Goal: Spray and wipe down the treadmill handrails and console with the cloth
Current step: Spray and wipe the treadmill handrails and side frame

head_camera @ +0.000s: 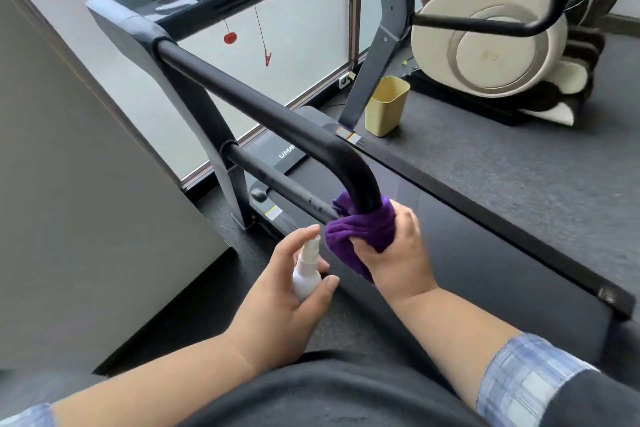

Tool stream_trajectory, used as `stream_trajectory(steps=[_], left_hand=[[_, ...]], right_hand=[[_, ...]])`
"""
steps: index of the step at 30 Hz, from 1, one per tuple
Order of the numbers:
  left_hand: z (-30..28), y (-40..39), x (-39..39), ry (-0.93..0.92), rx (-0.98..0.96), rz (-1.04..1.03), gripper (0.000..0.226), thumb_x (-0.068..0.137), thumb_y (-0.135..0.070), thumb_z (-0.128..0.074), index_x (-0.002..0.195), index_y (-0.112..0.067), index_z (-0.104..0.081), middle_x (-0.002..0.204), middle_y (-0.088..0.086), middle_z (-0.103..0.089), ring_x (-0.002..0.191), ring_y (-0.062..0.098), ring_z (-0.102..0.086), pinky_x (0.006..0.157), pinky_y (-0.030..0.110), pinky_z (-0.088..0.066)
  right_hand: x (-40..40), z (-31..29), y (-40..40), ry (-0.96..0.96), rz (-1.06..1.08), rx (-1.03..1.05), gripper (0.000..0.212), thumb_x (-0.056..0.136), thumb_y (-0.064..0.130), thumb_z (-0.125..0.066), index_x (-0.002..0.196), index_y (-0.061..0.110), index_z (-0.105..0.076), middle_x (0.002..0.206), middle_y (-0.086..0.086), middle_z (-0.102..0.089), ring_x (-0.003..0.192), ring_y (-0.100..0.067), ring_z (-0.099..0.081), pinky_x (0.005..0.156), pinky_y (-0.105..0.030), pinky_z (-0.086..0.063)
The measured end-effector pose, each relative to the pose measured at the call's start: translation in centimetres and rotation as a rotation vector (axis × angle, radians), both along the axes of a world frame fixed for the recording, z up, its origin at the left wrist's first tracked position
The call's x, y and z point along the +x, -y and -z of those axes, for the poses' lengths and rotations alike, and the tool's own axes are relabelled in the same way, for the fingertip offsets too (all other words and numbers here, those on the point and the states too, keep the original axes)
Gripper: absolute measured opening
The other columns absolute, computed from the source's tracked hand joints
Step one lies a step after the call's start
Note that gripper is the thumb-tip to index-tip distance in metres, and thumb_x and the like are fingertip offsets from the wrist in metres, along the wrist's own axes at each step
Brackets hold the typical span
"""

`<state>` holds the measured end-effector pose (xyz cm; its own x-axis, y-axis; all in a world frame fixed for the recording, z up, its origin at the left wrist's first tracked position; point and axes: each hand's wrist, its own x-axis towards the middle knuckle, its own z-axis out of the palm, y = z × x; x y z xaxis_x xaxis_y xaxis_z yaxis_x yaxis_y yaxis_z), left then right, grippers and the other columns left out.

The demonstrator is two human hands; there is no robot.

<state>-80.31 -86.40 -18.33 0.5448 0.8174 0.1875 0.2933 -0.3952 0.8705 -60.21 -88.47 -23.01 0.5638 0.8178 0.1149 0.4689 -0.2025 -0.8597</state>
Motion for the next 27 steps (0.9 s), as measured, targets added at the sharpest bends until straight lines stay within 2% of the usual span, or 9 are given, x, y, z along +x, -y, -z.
stream_trajectory(steps=[2,7,9,11,13,17,21,24,27], left_hand=[[0.2,0.3,0.0,-0.034,-0.005,-0.004,0.058,0.085,-0.049,-0.064,0.134,-0.059,-0.034,0.105,-0.019,-0.06,0.069,0.009,-0.062,0.065,0.016,-0.052],[0.2,0.7,0.4,-0.043,-0.018,0.004,0.058,0.084,-0.049,-0.065,0.134,-0.058,-0.036,0.106,-0.018,-0.06,0.067,0.008,-0.062,0.063,0.016,-0.051],[-0.1,0.5,0.4,-0.044,-0.011,-0.001,0.058,0.085,-0.05,-0.064,0.134,-0.059,-0.035,0.106,-0.019,-0.06,0.067,0.007,-0.062,0.062,0.014,-0.05],[-0.5,0.2,0.4,-0.058,-0.001,-0.011,0.058,0.084,-0.052,-0.063,0.132,-0.062,-0.034,0.106,-0.021,-0.06,0.069,0.005,-0.062,0.064,0.013,-0.05],[-0.8,-0.2,0.3,-0.052,-0.001,-0.016,0.057,0.084,-0.052,-0.063,0.132,-0.063,-0.033,0.106,-0.022,-0.06,0.07,0.005,-0.062,0.064,0.012,-0.05],[-1.5,-1.1,0.0,-0.012,-0.017,-0.035,0.057,0.082,-0.053,-0.063,0.13,-0.064,-0.034,0.105,-0.023,-0.06,0.071,0.004,-0.061,0.066,0.013,-0.05],[-1.8,-2.8,-0.7,0.046,-0.028,-0.035,0.057,0.082,-0.052,-0.063,0.13,-0.064,-0.034,0.105,-0.021,-0.059,0.069,0.004,-0.06,0.066,0.016,-0.051],[-2.1,-4.6,-1.1,0.063,-0.055,-0.016,0.057,0.083,-0.051,-0.063,0.129,-0.064,-0.033,0.105,-0.022,-0.059,0.067,0.002,-0.059,0.068,0.017,-0.05],[-2.7,-7.0,-1.4,0.072,-0.054,0.023,0.06,0.089,-0.038,-0.068,0.129,-0.066,-0.033,0.105,-0.025,-0.058,0.075,-0.001,-0.06,0.071,0.013,-0.048]], right_hand=[[-0.1,1.0,0.3,-0.054,-0.015,-0.054,0.068,0.075,0.038,-0.081,0.135,0.029,-0.051,0.124,0.014,-0.048,0.109,-0.001,-0.048,0.099,-0.03,-0.045],[-0.2,0.8,0.4,-0.089,-0.052,-0.005,0.061,0.081,0.032,-0.08,0.136,0.023,-0.055,0.132,0.004,-0.052,0.122,0.001,-0.044,0.108,-0.031,-0.039],[-0.1,-0.3,0.3,-0.066,-0.047,0.065,0.06,0.082,0.031,-0.08,0.135,0.019,-0.055,0.131,0.002,-0.053,0.119,0.007,-0.043,0.107,-0.024,-0.037],[0.1,-1.8,0.0,-0.012,-0.046,0.121,0.062,0.082,0.036,-0.078,0.136,0.018,-0.055,0.13,0.004,-0.053,0.117,0.012,-0.042,0.104,-0.009,-0.033],[0.2,-3.6,-0.8,0.037,-0.06,0.131,0.066,0.08,0.045,-0.077,0.137,0.02,-0.054,0.129,0.007,-0.052,0.118,0.009,-0.043,0.101,-0.002,-0.028],[-0.1,-6.2,-2.0,0.092,-0.063,0.071,0.071,0.077,0.055,-0.077,0.138,0.029,-0.05,0.129,0.012,-0.05,0.12,-0.002,-0.048,0.104,-0.02,-0.038],[-0.4,-8.5,-3.0,0.229,-0.041,0.043,0.07,0.074,0.055,-0.077,0.136,0.033,-0.053,0.128,0.014,-0.052,0.121,-0.006,-0.05,0.103,-0.023,-0.038],[-0.7,-11.0,-4.1,0.336,-0.069,-0.056,0.063,0.073,0.059,-0.075,0.129,0.041,-0.053,0.115,0.022,-0.049,0.114,-0.006,-0.052,0.094,-0.023,-0.04],[-1.6,-14.4,-5.8,0.469,-0.126,-0.189,0.046,0.074,0.065,-0.07,0.112,0.042,-0.058,0.102,0.021,-0.051,0.097,-0.009,-0.054,0.08,-0.027,-0.045]])
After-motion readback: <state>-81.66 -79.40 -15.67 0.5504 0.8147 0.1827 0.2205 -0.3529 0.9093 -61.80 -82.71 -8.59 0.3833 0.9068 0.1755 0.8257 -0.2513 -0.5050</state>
